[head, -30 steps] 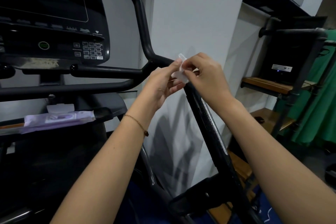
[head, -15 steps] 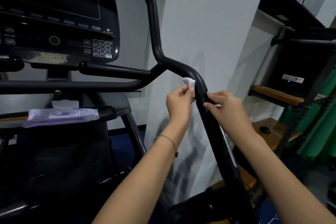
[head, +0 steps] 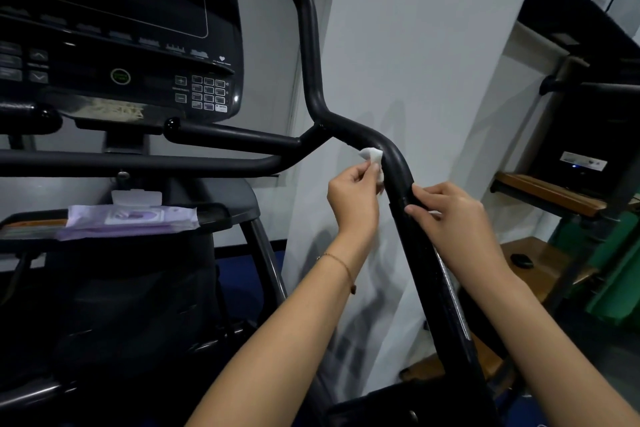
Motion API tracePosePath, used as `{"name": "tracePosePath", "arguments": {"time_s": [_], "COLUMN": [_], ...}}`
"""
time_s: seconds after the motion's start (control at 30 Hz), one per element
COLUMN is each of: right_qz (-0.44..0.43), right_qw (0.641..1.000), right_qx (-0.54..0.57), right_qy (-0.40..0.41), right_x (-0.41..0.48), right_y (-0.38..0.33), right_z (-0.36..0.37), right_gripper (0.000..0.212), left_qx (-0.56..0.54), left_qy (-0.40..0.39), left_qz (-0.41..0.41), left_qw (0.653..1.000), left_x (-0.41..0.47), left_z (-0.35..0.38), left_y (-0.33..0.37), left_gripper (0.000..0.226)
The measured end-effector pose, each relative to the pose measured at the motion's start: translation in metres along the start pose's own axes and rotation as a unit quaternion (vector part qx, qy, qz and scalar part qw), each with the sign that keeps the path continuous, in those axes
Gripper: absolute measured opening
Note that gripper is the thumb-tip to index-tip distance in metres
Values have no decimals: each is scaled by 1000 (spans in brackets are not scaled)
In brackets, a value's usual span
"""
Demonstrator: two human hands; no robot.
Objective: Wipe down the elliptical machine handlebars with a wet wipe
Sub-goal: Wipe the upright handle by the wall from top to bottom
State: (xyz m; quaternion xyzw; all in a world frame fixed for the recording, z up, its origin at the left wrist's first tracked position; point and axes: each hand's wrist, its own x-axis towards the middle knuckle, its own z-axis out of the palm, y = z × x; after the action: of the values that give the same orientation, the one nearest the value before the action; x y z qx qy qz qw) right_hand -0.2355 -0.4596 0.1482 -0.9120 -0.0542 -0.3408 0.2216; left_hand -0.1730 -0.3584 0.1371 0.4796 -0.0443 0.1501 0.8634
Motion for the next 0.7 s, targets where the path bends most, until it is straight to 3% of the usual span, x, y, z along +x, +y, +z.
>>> {"name": "tracePosePath", "arguments": {"time_s": [0.13, 0.3, 0.43, 0.7], "right_qz": [-7, -10, -15, -17], "right_qw": [1000, 1000, 999, 999], "right_qx": [-24, -26, -23, -24], "right_qy": [8, 9, 23, 25], "right_x": [-1, -2, -4, -2], "right_y": [0, -1, 1, 6], "right_z": [1, 1, 3, 5], "right_gripper": [31, 32, 32, 30], "left_qx": [-25, -175, -173, -263], "left_qy": [-46, -8, -46, 25], "left_qz": [-35, -194, -206, -247], "left_qw": [998, 965, 962, 932], "left_x": [-5, 31, 21, 73], "left_z": [-6, 1, -2, 0], "left_y": [-1, 14, 4, 8], "left_gripper": [16, 11, 11, 12]}}
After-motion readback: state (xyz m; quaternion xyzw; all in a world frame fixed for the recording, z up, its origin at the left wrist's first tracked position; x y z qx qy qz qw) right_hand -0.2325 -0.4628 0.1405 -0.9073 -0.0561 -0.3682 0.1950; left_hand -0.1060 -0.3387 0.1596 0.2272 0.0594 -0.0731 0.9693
